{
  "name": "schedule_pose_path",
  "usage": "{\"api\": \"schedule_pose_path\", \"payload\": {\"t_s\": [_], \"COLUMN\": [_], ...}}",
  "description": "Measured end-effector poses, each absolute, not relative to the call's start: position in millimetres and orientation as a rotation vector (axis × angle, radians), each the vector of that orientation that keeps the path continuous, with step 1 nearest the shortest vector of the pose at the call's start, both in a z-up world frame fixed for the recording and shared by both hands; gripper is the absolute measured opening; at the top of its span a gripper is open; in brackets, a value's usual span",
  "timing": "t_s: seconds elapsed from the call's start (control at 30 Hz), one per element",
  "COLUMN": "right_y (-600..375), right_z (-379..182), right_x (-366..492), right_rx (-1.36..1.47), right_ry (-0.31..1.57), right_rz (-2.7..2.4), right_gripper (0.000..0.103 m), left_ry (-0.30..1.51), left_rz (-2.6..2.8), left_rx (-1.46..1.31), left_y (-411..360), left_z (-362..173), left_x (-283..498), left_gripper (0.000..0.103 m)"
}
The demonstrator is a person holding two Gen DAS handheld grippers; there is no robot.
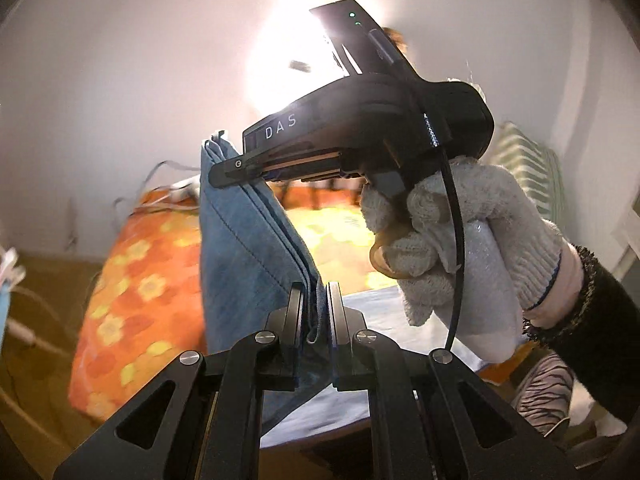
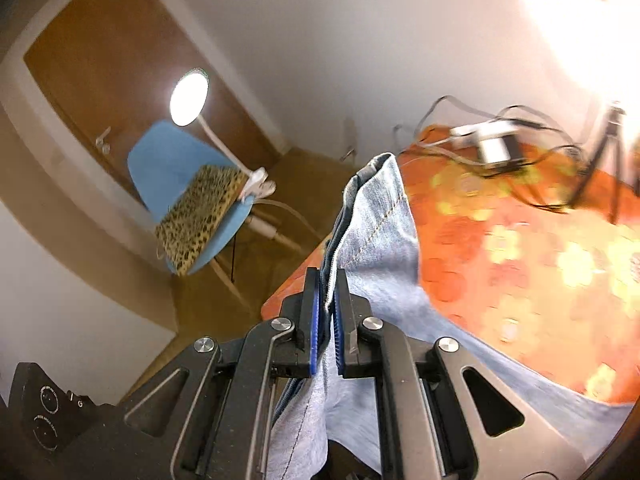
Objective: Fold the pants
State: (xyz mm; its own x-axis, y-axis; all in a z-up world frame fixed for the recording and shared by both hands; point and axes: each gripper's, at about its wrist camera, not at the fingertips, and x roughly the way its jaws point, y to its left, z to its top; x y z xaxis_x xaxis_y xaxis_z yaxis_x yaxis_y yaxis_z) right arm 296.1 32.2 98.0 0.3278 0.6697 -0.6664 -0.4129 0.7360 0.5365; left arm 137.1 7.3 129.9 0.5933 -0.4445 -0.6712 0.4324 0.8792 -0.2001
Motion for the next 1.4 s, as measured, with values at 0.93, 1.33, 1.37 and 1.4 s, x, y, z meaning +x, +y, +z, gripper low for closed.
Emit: {"api": "schedule_pose_path", "payload": {"t_s": [0.93,1.33,1.37,1.4], "right_y": [-434,-526,-530,-534], "right_z": [30,-13,-20,-27], "right_x": [118,61,60,58], "right_rx": [0.605,0.715,0.72,0.729], "right_ry": [0.971,0.96,0.966,0.973], "right_rz": [0.121,-0.01,-0.016,-0.02], "right_gripper": [0.006,0.006,0.006,0.006], "left_ry": [0.988,1.053,1.058,1.07], "left_rz": [-1.215,-1.316,-1.316,-1.315], "left_rx": [0.129,0.213,0.219,0.229], "left_y": [-339,-416,-419,-423], "left_z": [38,13,9,2], "left_x": [99,75,77,77], "left_gripper": [0.008,0.008,0.008,0.008]}}
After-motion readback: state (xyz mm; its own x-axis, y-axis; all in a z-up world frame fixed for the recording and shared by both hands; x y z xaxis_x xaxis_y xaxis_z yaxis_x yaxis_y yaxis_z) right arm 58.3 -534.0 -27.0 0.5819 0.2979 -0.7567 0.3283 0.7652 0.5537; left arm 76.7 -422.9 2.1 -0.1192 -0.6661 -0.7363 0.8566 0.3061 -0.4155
